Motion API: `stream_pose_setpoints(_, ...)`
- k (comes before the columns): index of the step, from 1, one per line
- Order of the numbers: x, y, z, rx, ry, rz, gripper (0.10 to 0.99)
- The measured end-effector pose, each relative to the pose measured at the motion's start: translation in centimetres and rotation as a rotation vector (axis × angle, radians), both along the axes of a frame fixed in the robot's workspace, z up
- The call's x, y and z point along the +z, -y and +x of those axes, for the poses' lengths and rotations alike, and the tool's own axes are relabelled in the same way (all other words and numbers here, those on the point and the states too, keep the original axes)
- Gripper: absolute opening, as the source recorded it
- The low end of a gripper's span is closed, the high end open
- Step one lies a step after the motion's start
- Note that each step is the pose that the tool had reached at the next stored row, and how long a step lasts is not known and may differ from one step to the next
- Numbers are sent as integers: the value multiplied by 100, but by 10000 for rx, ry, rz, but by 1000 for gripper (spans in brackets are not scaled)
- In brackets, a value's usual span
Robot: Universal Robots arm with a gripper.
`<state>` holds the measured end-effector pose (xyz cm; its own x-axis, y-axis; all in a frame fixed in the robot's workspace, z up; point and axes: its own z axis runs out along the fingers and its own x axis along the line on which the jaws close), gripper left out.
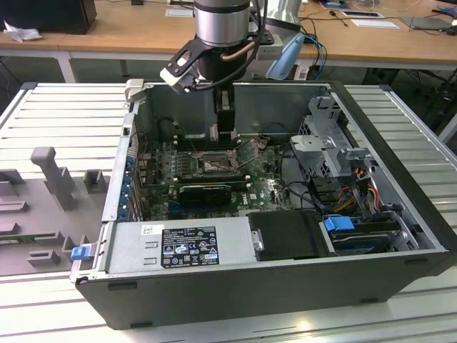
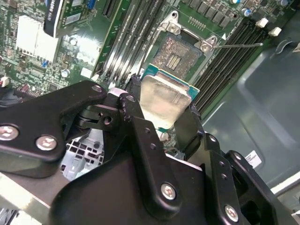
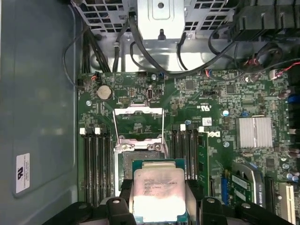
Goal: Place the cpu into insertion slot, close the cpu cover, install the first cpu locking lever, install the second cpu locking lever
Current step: 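Place the cpu into insertion slot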
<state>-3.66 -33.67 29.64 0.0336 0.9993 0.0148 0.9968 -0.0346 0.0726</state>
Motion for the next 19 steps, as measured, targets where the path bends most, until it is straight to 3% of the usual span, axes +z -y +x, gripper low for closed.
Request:
stream_pose_setpoints(2, -49, -2, 4, -48, -50, -8, 529)
stream_pose_setpoints(5, -103, -4, 4, -48, -50, -11, 529)
stream_pose_setpoints(19, -488, -73, -35, 56, -50, -11, 529)
